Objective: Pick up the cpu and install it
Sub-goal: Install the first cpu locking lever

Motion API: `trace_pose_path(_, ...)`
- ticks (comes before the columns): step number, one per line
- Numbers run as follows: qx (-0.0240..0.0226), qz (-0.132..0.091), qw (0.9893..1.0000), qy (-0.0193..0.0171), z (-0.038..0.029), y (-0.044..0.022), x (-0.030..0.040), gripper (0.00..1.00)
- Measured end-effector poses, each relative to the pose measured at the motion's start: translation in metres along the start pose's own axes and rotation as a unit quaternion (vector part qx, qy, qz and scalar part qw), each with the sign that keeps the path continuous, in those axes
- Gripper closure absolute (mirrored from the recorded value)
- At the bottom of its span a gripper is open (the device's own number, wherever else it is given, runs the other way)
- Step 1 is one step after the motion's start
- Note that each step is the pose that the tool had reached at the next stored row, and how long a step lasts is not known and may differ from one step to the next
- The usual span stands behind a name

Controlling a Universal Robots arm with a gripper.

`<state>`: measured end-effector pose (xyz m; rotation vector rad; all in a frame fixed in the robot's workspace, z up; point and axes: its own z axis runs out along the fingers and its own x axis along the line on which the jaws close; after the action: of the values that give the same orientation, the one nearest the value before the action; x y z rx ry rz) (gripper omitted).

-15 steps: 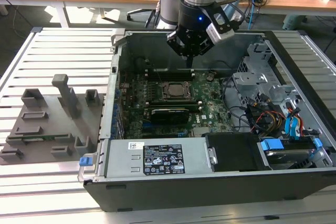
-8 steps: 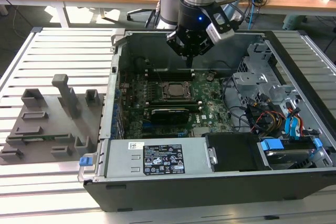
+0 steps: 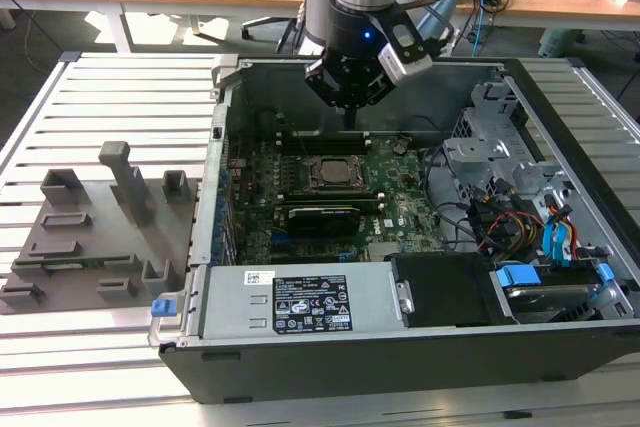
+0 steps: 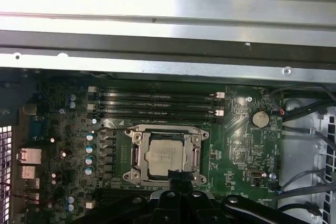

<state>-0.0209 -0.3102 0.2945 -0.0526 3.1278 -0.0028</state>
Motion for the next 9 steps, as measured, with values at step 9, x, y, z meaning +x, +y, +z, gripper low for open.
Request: trace_pose_path(9, 0.0001, 0.000, 1.0000, 0.0000, 0.0000, 0.0005, 0.0131, 0.89)
